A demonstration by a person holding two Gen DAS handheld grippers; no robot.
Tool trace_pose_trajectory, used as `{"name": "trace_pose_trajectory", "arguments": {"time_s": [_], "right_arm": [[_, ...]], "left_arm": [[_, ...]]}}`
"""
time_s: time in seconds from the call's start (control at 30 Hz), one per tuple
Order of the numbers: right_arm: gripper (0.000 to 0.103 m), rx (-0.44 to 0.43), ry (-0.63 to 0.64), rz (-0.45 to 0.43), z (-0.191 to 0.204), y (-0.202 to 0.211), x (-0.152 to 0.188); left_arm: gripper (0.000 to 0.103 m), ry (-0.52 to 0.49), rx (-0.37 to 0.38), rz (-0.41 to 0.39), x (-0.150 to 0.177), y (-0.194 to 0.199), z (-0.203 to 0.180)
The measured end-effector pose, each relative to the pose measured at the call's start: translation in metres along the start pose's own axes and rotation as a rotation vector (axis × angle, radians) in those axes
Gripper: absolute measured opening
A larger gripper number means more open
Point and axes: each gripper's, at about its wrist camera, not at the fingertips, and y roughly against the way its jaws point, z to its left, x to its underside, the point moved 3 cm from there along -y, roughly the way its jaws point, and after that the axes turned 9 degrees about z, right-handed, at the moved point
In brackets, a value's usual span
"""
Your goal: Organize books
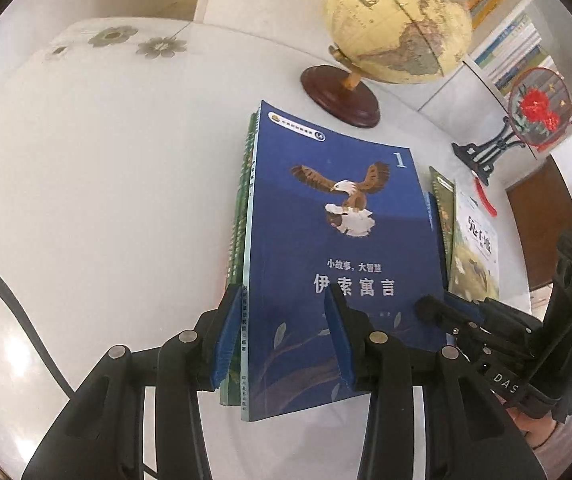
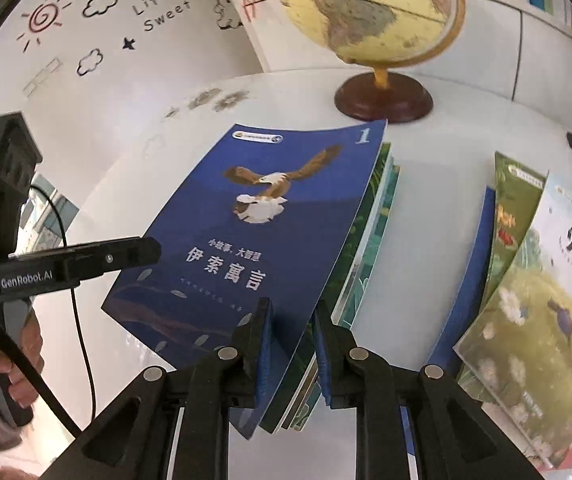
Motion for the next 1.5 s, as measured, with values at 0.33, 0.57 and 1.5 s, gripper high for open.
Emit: {"name": "trace_pose_trajectory", "arguments": {"time_s": [0.33, 0.57, 1.5], "right_arm": [[0.051, 0.030, -0.092, 0.064, -0.018, -0.005, 0.003], [0.051, -0.001, -0.186, 0.050, -0.050, 0.016, 0.025], [0.052, 0.033, -0.495, -0.060, -0.248, 0.094, 0.104]], "left_arm": [[0.048, 0.089, -0.101, 0.021, 0.005, 0.000, 0.011], [0.050, 0.049, -0.102, -0.026, 0.000, 0.013, -0.019], [0.072, -0.326, -0.002, 0.223, -0.017, -0.144, -0.272]]}}
